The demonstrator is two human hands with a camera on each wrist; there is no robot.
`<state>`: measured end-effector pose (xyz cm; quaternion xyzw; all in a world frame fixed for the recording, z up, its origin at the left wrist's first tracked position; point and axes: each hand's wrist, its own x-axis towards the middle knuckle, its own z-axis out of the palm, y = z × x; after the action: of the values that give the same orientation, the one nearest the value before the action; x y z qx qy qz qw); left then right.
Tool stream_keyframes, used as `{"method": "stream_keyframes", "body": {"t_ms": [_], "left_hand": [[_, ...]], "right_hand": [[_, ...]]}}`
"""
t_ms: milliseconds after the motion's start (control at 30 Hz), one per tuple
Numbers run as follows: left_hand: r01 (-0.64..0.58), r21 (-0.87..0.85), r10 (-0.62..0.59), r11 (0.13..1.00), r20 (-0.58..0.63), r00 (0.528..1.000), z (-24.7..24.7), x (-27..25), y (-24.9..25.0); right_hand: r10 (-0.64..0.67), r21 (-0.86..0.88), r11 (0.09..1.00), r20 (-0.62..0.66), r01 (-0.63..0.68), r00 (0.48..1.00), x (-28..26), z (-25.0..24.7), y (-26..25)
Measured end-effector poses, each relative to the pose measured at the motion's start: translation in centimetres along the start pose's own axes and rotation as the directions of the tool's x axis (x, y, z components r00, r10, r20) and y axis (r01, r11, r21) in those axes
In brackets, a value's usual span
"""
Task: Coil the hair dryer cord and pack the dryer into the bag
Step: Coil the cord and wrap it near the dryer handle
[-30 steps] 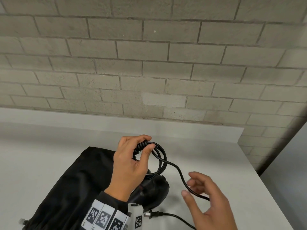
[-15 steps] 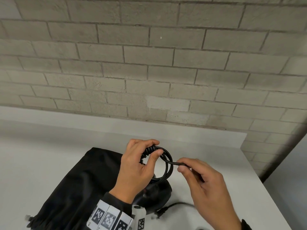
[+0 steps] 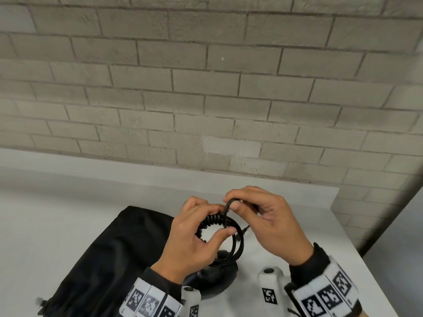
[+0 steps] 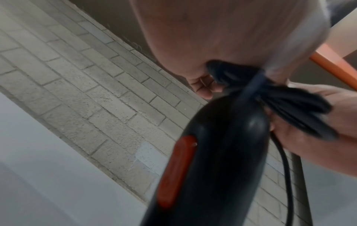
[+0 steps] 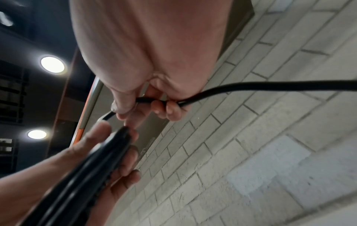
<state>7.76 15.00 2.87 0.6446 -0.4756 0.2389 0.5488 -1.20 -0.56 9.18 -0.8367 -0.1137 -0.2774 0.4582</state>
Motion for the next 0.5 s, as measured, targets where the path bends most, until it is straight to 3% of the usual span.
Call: {"method": "stream_keyframes", "body": {"t_ms": [233,333,500], "left_hand": [[0.038,-0.1,-0.041,0.994,-0.032,0.999,0.0,0.0,0.7],[0.1,-0.164,-0.107,0.981,-0.034,0.994,0.1,-0.1,1.0],[0.098,-0.162,-0.108,0.982,-0.053,0.993,0.1,-0.4,0.9]], "right_hand": [[0.15,0.316,0.941,-0.075,-0.119,0.986,0.3,2.1,1.2],[0.252,0.44,0.877,-0.078,-0.193,0.965,-0.2,2.9,1.4],[0.402,0.586,0.759,-0.076,-0.285,0.913,-1.3,3.7,1.5]]}}
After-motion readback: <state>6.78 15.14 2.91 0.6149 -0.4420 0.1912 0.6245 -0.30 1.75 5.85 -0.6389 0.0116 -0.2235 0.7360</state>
